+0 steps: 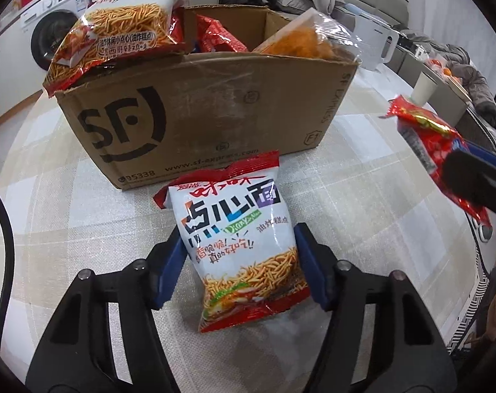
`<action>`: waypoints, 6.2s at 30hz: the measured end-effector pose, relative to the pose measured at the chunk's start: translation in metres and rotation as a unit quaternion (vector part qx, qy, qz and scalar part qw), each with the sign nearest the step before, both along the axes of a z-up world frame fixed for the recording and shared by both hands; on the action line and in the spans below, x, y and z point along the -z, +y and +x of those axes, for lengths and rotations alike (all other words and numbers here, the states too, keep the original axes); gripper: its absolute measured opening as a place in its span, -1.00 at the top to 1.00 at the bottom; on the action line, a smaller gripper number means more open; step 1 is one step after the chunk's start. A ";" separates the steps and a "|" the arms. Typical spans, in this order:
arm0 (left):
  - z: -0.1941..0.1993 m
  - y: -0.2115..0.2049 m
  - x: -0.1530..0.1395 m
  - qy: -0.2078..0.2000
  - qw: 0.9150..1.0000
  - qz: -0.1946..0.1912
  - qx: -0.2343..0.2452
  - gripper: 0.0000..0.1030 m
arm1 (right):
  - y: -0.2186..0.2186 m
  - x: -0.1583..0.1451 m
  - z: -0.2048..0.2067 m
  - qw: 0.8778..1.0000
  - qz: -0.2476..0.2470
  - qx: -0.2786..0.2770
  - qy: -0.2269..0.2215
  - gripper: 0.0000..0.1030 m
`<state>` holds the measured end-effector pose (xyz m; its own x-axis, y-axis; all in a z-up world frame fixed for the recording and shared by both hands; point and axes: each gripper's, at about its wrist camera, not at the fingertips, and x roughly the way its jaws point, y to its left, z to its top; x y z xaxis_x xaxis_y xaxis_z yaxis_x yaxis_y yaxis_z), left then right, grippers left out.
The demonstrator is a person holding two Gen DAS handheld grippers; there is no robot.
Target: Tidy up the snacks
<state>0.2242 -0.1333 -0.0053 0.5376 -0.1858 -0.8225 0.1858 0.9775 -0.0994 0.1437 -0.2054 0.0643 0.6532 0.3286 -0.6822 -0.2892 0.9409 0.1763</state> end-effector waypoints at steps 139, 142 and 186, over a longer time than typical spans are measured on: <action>0.110 0.076 -0.117 -0.136 0.990 -0.009 -0.024 -0.61 | 0.035 -0.029 0.126 0.997 0.013 0.001 -0.075 -0.57; 0.102 0.079 -0.122 -0.141 0.990 -0.010 -0.027 -0.80 | 0.031 -0.031 0.122 0.997 0.022 0.002 -0.080 -0.76; -0.053 0.125 -0.112 -0.222 0.974 -0.008 -0.052 -0.98 | 0.025 -0.002 0.014 0.983 0.060 -0.049 -0.168 -0.99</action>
